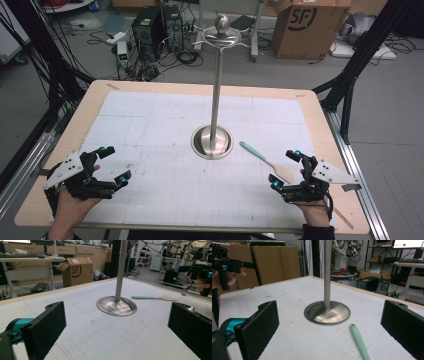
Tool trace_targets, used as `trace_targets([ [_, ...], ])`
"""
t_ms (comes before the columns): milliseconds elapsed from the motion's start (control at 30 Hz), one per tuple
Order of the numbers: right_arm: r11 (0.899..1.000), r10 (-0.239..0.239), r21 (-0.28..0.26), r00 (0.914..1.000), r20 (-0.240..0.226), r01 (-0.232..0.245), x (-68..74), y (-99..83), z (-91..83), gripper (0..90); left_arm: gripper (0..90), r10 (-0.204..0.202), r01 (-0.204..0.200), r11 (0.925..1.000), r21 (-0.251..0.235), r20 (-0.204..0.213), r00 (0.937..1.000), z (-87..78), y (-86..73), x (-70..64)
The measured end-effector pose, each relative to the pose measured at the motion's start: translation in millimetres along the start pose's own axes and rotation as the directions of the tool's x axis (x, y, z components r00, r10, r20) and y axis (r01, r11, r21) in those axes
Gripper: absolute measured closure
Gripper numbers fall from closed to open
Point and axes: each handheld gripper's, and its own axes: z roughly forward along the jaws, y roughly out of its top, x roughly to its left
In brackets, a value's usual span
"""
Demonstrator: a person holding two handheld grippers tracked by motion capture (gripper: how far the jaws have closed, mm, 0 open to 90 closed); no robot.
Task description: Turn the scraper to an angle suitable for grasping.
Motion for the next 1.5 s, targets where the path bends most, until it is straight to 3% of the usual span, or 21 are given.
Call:
trace_targets([
  [267,1.000,0.006,0.020,1.0000,0.004,-0.006,-3.5,0.5,1.0,1.3,2.2,0.003,-0.003,1.0000,-0.004,-0.009,1.0000,-3.3,0.9,0.3],
  [367,0.997,0.021,0.074,0.9997,0.014,-0.022,-8.0,1.1,2.0,20.1,2.3,-0.003,0.003,1.0000,-0.007,-0.012,0.9999,-4.9,0.9,0.8],
  [433,0.994,0.026,0.103,0.9995,0.015,-0.028,-11.0,0.8,3.3,26.6,2.2,-0.002,0.001,1.0000,-0.006,-0.014,0.9999,-5.5,0.9,1.1],
  [600,0.994,0.023,0.106,0.9989,0.041,-0.027,-16.1,2.6,4.5,67.8,2.3,-0.009,0.009,0.9999,-0.011,-0.018,0.9998,-10.9,1.9,0.8],
  [733,0.986,0.013,0.162,0.9984,0.055,-0.022,-22.0,4.2,10.7,89.5,2.2,-0.009,0.009,0.9999,-0.012,-0.027,0.9996,-12.4,2.0,-0.2],
  [833,0.979,-0.010,0.202,0.9988,0.048,0.000,-27.8,2.0,18.3,89.6,2.2,-0.008,0.008,1.0000,-0.005,-0.028,0.9996,-12.2,1.0,0.2],
  [933,0.966,-0.031,0.258,0.9984,0.046,0.019,-36.6,-2.5,29.0,89.6,2.2,-0.011,0.011,0.9999,-0.006,-0.035,0.9993,-14.0,1.0,1.3],
  [1133,0.943,0.041,0.329,0.9975,0.057,-0.058,-58.9,-7.5,47.8,89.6,2.2,-0.014,0.014,0.9999,-0.006,-0.039,0.9991,-13.5,0.6,0.9],
  [1233,0.924,0.109,0.366,0.9934,0.035,-0.114,-69.7,-12.5,59.1,89.5,2.2,-0.012,0.012,0.9999,0.005,-0.035,0.9993,-11.5,-1.0,-0.5],
  [1500,0.872,0.075,0.485,0.9972,0.006,-0.068,-81.2,-15.3,91.8,89.5,2.2,-0.007,0.008,0.9999,0.016,-0.030,0.9995,-10.9,-2.9,-0.9],
])
